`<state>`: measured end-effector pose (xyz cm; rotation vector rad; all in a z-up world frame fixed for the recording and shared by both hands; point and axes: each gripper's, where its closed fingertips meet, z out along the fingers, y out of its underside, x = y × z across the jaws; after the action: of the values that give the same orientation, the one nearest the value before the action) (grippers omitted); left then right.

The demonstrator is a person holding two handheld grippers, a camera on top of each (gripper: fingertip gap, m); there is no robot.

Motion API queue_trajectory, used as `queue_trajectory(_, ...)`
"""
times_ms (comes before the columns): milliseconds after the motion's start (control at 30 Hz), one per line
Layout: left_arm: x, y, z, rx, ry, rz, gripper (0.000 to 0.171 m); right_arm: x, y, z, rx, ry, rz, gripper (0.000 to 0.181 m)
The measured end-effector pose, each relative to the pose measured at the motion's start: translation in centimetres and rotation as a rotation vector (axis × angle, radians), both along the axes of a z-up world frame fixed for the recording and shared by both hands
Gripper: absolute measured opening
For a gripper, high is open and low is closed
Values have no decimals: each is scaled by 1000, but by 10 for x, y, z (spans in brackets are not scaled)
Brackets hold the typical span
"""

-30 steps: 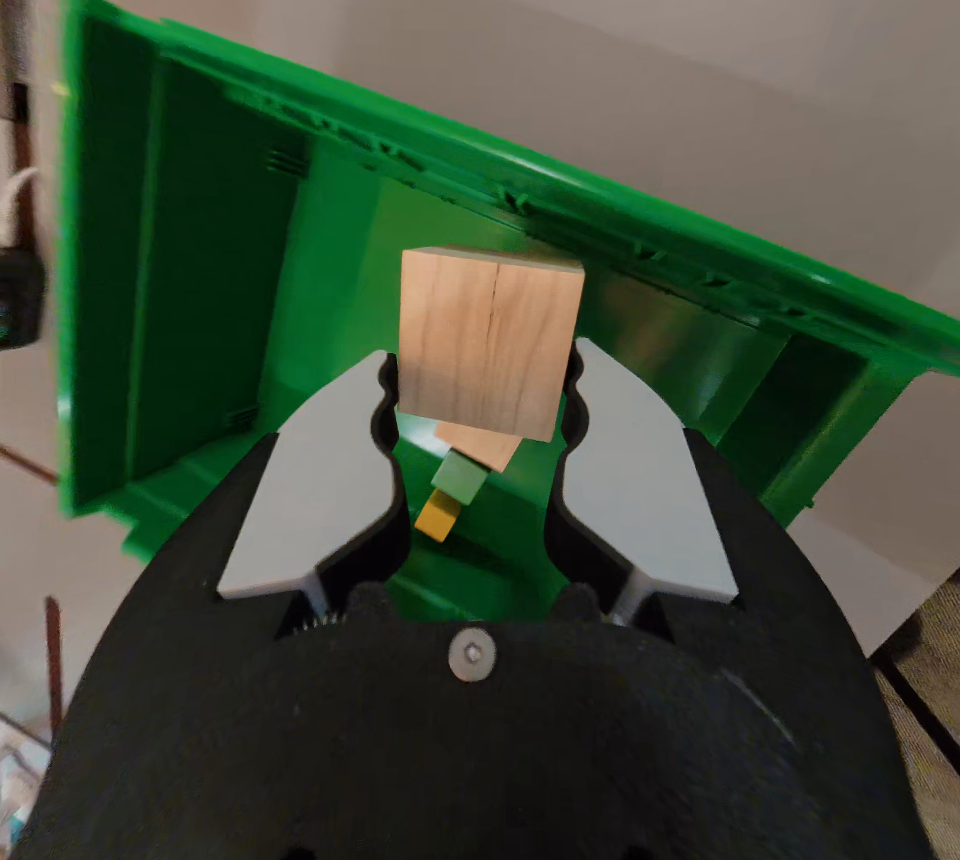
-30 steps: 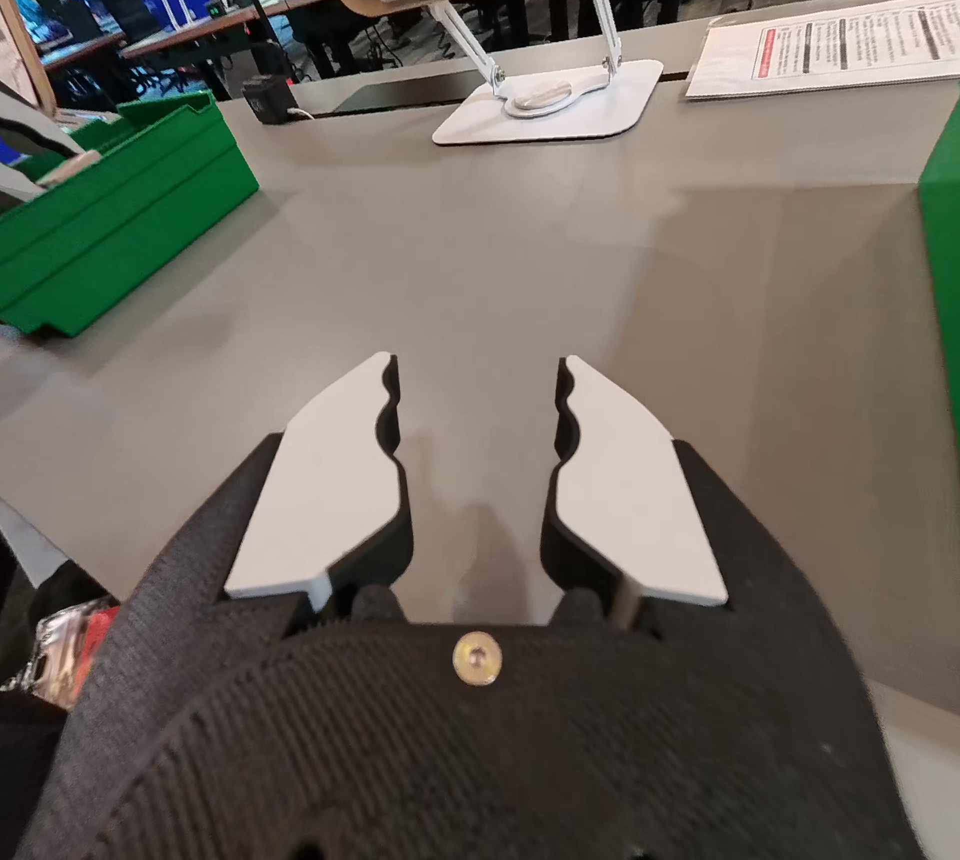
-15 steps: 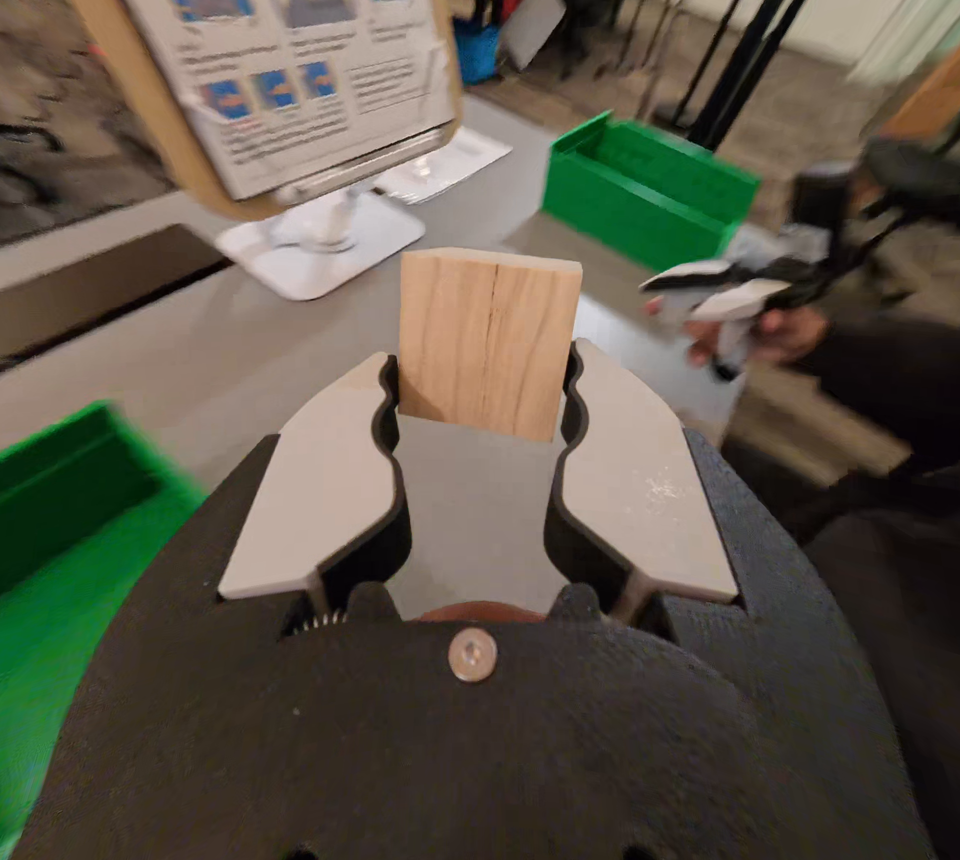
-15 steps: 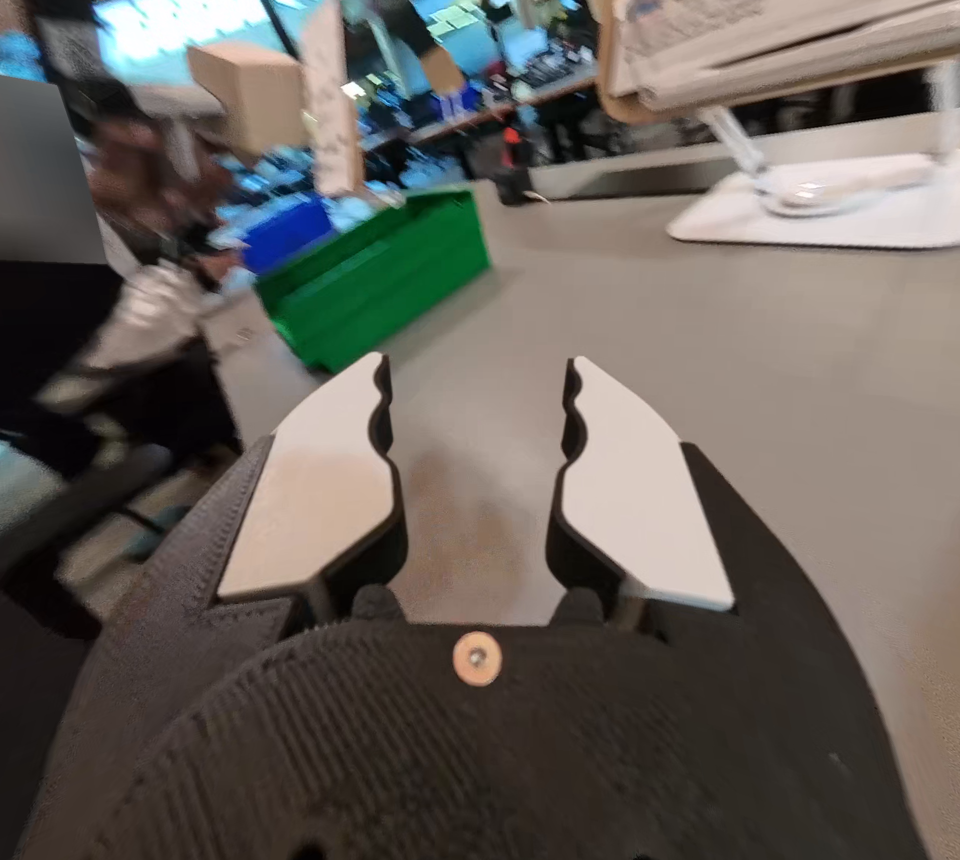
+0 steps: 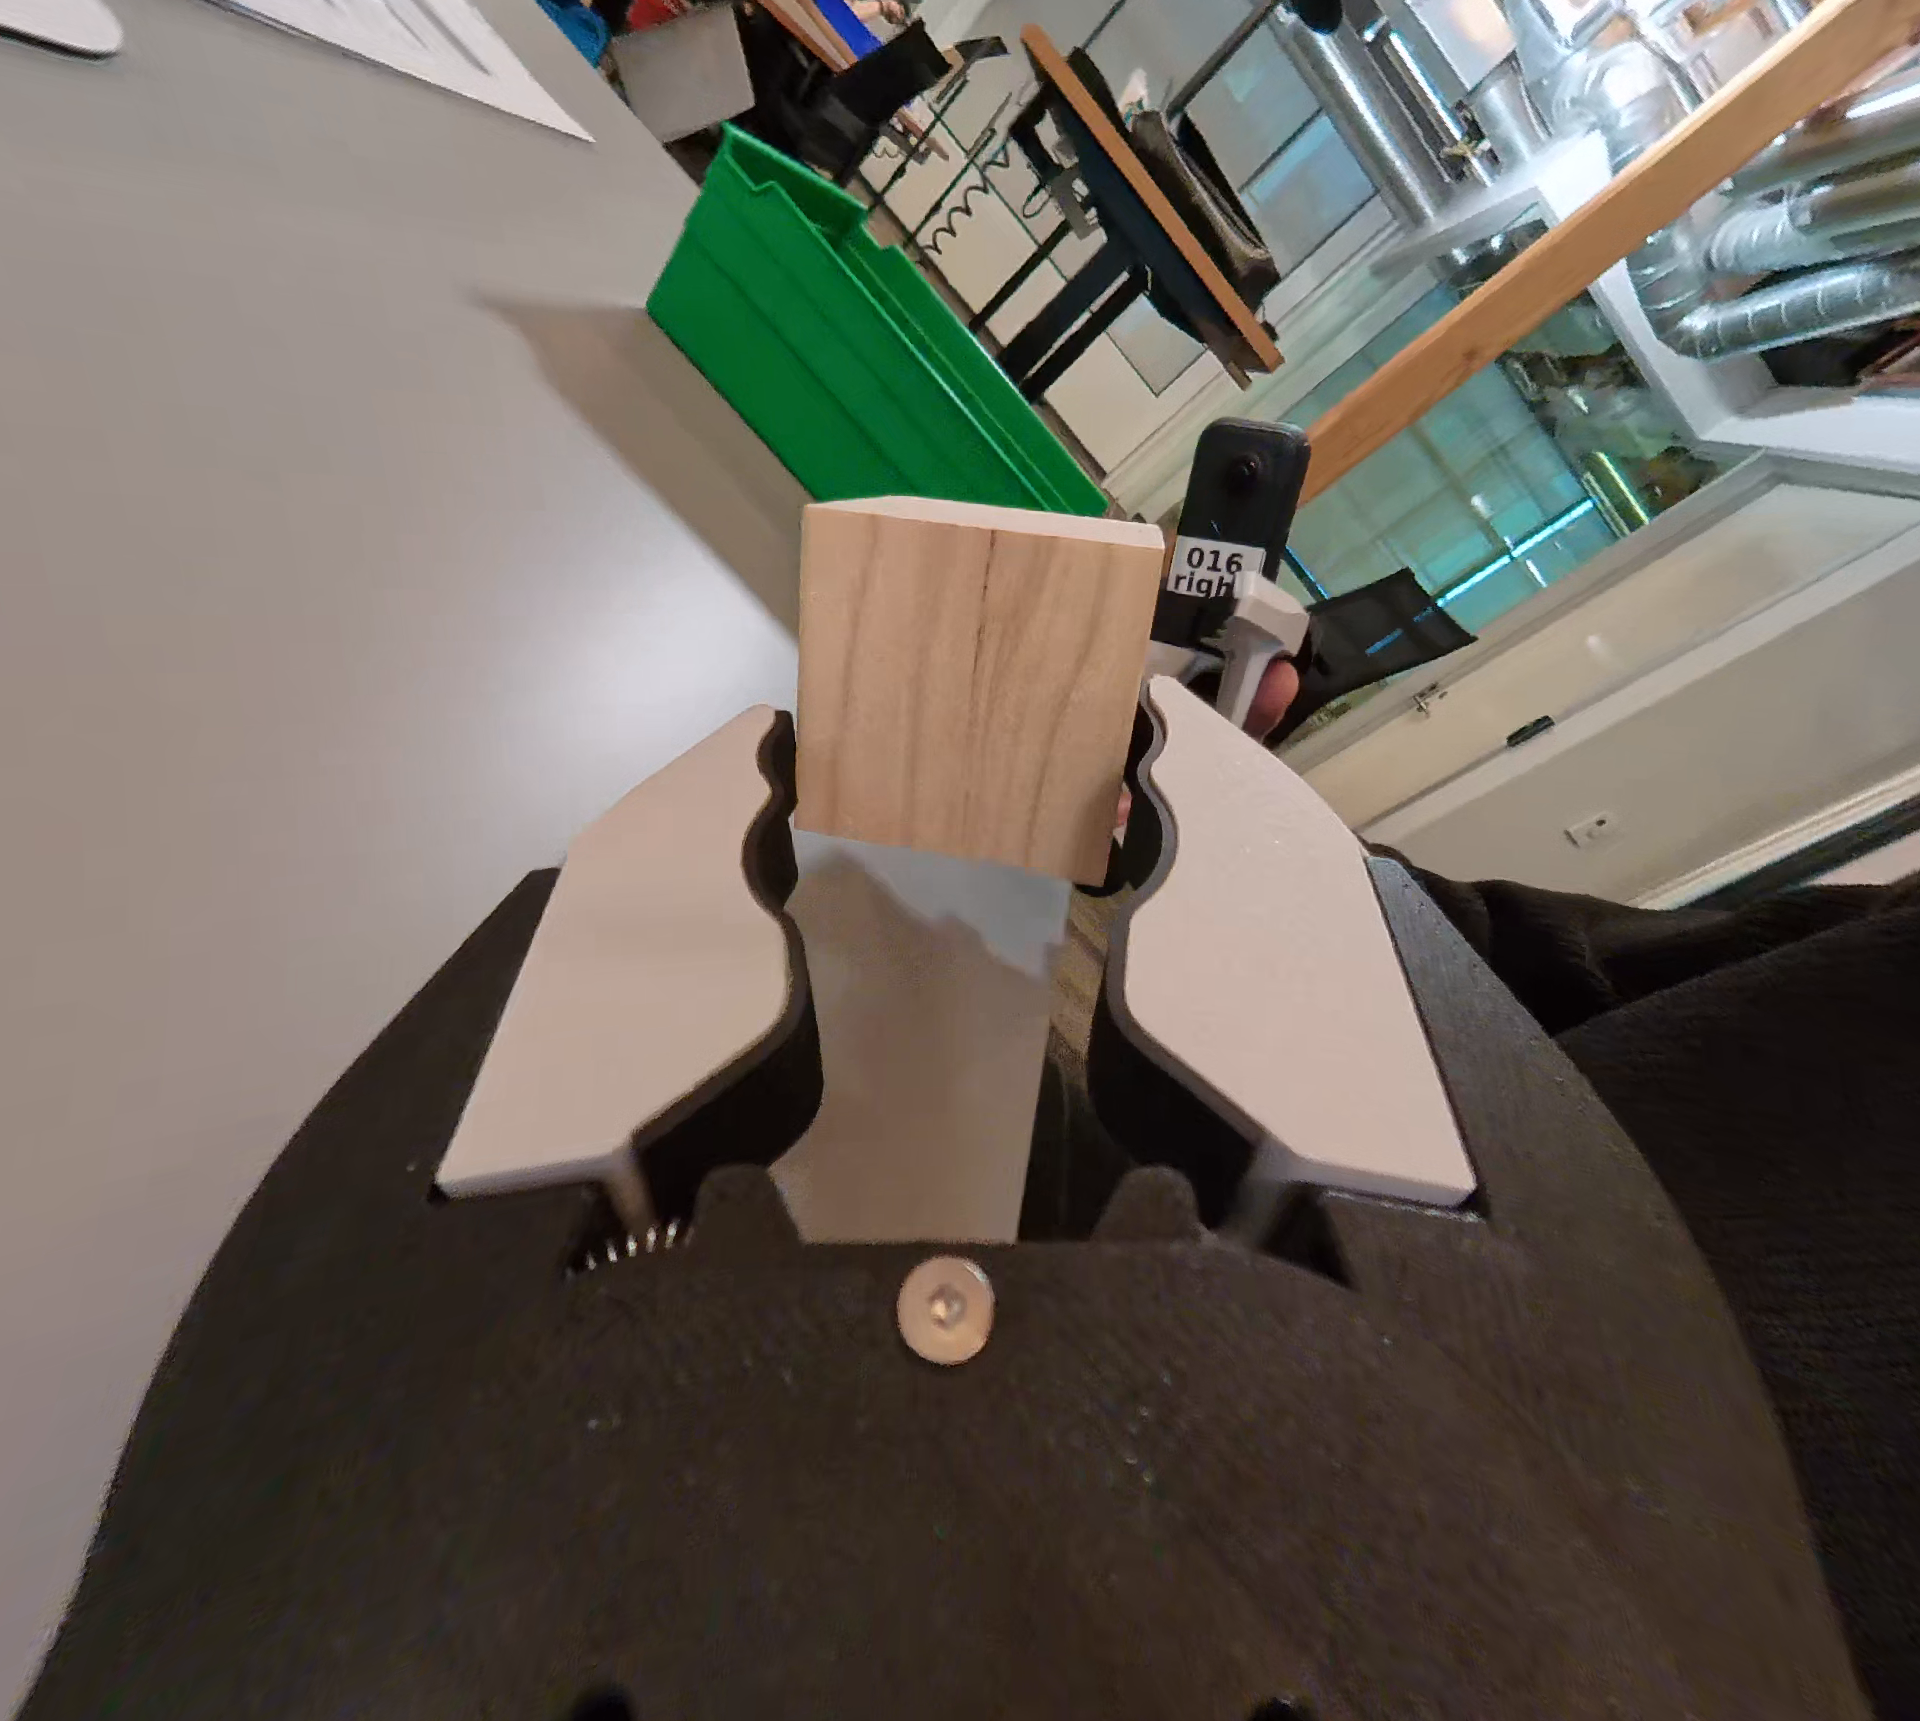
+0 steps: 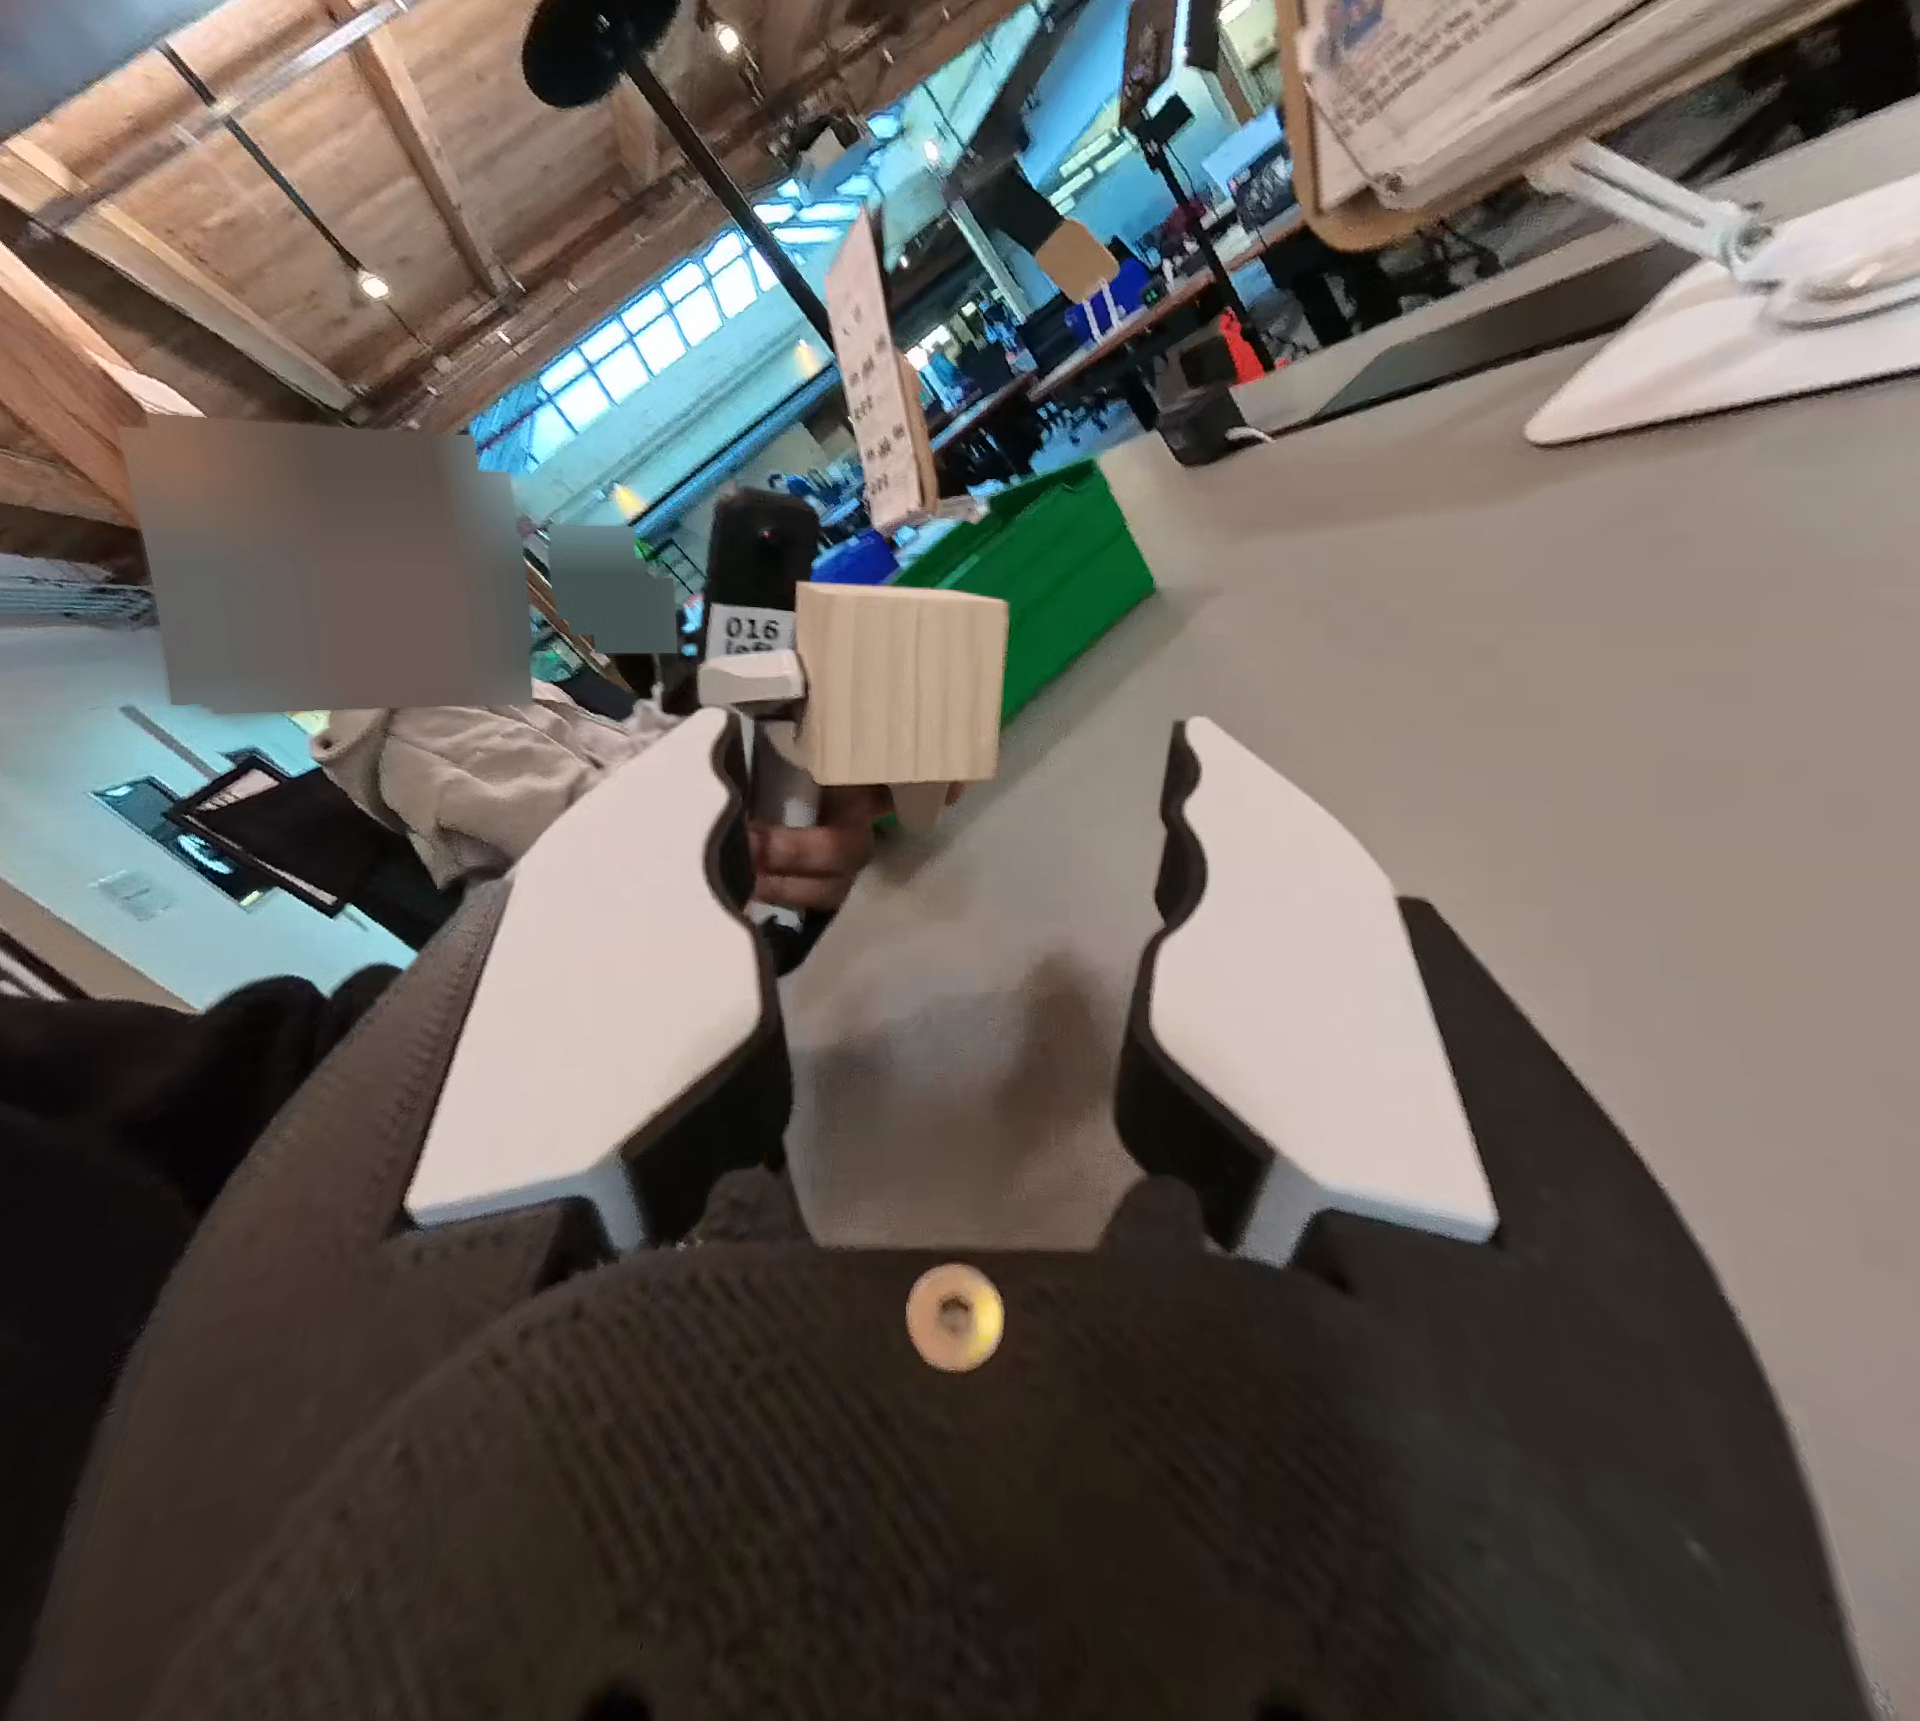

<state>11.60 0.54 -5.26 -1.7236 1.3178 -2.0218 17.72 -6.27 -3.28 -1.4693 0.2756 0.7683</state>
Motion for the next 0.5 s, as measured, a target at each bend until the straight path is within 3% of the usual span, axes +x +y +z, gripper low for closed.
queue_trajectory(133, -8, 9, -10, -42, -2, 5, 62, 5, 10, -19, -64, 37, 8, 78)
queue_trajectory(300, -7, 7, -18, -92, 5, -21, 62, -15, 27, -37, -131, 12, 43, 81)
queue_trajectory(433, -8, 10, -23, -131, 10, -30, 62, -18, 38, -15, -47, 311, 33, 79)
queue_trajectory(500, -7, 12, -23, -148, 9, -30, 62, -15, 40, -13, -47, 289, -2, 81)
